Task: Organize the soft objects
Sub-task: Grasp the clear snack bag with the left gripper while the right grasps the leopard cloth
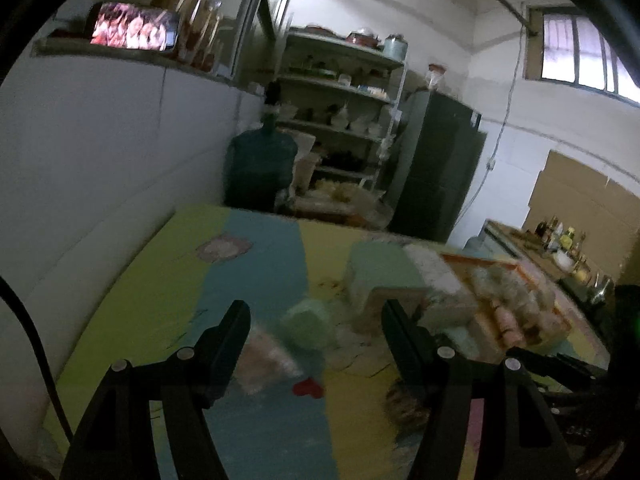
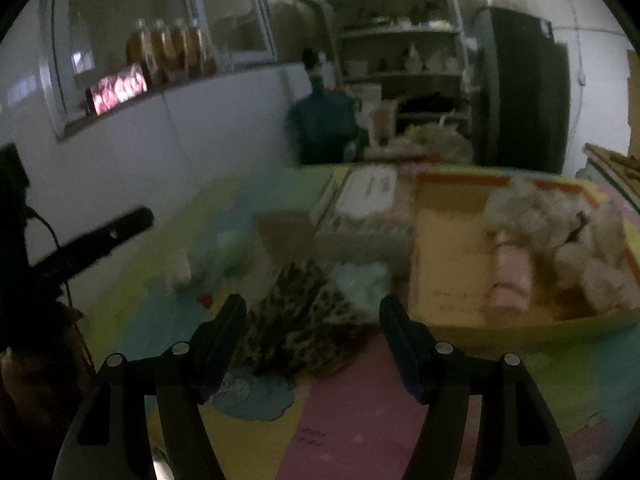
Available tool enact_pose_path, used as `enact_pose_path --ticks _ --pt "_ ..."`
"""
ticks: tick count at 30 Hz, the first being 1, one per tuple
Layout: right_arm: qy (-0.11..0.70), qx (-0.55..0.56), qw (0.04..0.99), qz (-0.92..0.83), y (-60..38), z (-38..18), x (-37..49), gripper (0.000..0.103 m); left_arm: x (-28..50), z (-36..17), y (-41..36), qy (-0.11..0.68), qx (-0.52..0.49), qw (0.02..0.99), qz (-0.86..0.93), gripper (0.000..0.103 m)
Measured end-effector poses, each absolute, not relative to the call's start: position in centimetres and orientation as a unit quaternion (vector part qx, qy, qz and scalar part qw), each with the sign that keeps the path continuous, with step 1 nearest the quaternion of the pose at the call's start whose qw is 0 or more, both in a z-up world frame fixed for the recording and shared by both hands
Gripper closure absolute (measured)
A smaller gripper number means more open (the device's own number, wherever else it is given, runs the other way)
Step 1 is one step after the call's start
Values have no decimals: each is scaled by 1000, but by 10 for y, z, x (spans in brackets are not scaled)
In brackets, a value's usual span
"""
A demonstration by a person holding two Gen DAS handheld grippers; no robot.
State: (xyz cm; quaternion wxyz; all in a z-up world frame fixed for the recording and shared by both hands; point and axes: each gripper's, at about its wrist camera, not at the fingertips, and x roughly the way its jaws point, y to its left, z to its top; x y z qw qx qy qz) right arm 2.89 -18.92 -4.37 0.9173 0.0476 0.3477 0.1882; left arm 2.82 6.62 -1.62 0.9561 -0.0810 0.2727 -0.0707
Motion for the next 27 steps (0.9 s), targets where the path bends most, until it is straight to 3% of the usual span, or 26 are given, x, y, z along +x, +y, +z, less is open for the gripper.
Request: enact_pose_path --ticks 27 --pt "384 28 904 186 -146 -86 51 32 82 -87 98 379 -103 918 -59 34"
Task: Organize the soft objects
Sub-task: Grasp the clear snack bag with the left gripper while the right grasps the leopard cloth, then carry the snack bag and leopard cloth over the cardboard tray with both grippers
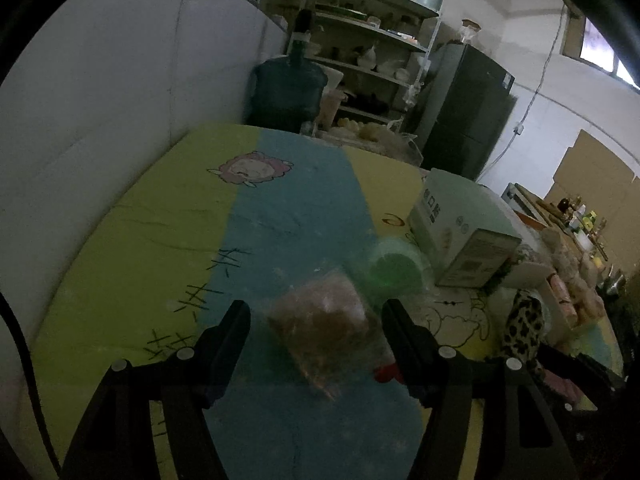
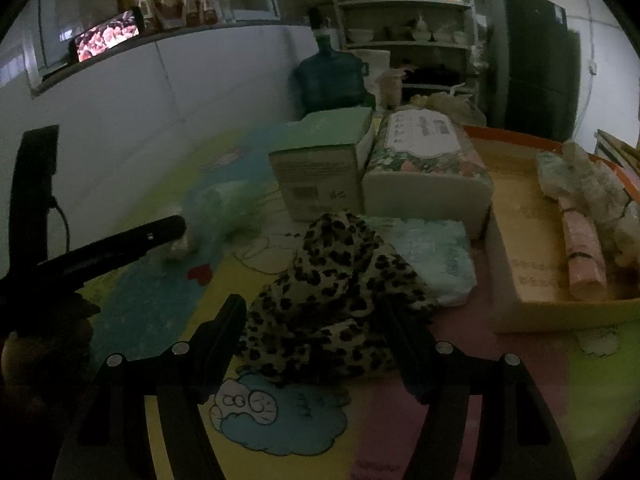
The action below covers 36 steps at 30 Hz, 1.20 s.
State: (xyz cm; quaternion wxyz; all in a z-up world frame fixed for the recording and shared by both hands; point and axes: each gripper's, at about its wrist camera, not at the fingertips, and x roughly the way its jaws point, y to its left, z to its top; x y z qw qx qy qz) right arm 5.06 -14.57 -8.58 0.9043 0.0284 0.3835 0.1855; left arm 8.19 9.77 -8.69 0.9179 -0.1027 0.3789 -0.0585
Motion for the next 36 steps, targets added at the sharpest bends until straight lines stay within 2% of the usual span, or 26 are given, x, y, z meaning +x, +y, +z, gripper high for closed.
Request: enact_pose_path --ticks 5,8,9,10,16,24,36 --pt "386 28 903 187 -145 -88 52 33 91 -94 99 397 -123 906 -75 33" --pt "394 27 900 187 -144 -90 54 48 92 -95 101 395 -134 905 -78 35" --pt "396 27 898 188 -145 -91 55 54 92 -94 101 393 -137 906 -82 47" --pt "398 26 898 188 -147 -92 55 58 90 -94 101 388 -142 906 -91 50" --pt "396 31 896 198 -151 -91 54 75 83 -90 102 365 -145 914 -98 52" --pt "386 39 895 219 -154 -86 49 83 66 -81 101 346 -133 925 -84 52" --pt "355 44 906 227 -157 -65 32 84 43 -55 89 311 -119 938 -93 52"
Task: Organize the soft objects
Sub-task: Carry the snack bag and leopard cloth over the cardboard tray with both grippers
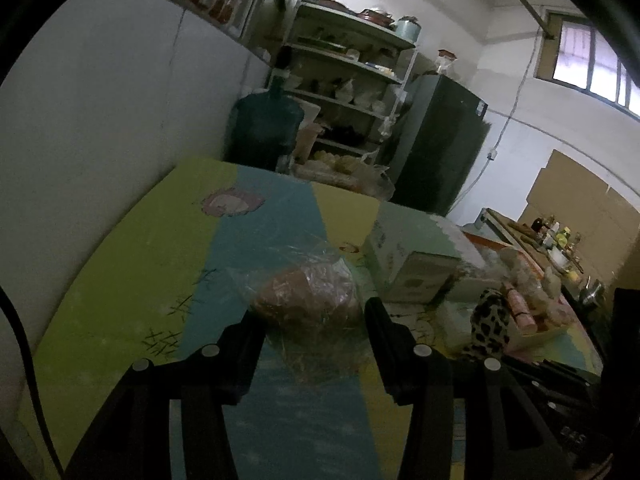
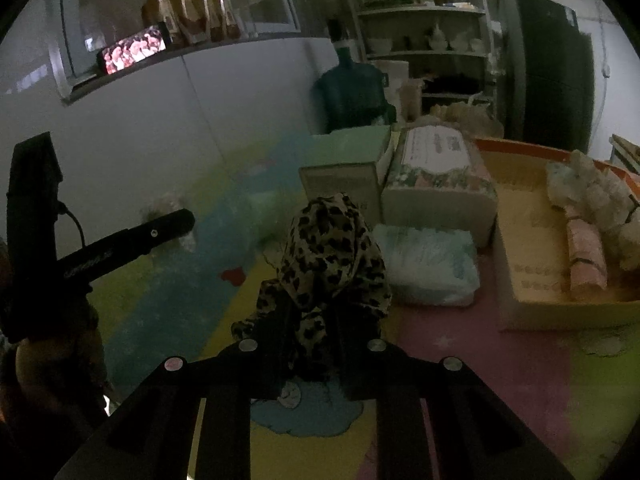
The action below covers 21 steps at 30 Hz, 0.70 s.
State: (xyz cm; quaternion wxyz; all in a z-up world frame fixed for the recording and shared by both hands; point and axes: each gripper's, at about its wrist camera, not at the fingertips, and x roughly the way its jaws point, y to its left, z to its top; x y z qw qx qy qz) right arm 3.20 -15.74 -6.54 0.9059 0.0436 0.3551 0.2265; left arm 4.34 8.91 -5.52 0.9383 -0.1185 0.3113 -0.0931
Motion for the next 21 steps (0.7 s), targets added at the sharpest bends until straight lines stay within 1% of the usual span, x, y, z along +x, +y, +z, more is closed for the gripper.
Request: enact_pose_path --ticks 8,21 --pt "336 45 914 223 -167 -53 23 84 38 -40 74 298 -106 943 -107 52" --pt "312 59 927 199 -201 -41 18 83 41 -24 28 289 -73 945 -137 52"
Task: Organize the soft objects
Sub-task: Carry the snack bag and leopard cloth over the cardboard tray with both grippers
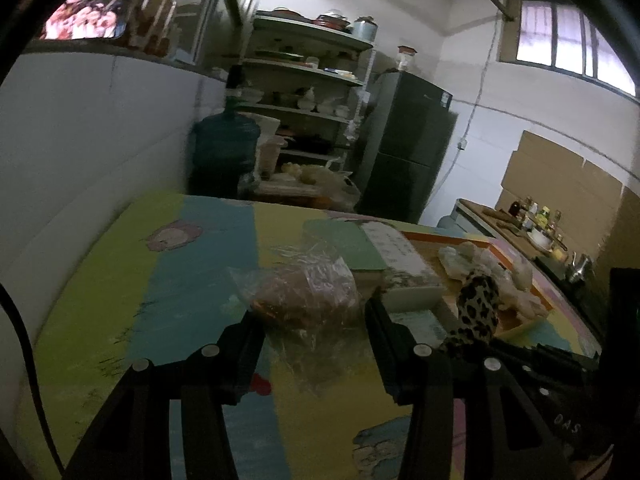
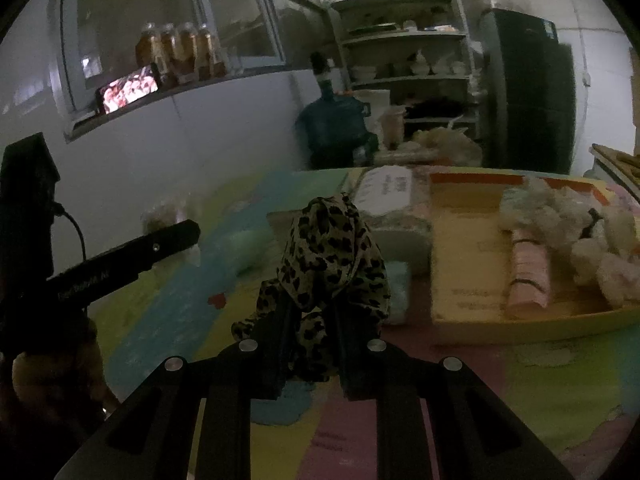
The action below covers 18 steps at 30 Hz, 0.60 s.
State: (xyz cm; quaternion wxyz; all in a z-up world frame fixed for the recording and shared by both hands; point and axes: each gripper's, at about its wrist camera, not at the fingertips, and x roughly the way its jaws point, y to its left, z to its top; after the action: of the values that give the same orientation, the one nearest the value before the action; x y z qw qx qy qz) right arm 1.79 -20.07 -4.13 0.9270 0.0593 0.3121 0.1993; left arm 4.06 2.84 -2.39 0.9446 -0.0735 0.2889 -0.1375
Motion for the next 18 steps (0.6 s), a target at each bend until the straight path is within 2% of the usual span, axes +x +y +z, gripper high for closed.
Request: enact_pose_path --ticks 18 --pt "286 79 943 154 -262 -29 14 83 48 -9 -55 271 -46 939 -207 52"
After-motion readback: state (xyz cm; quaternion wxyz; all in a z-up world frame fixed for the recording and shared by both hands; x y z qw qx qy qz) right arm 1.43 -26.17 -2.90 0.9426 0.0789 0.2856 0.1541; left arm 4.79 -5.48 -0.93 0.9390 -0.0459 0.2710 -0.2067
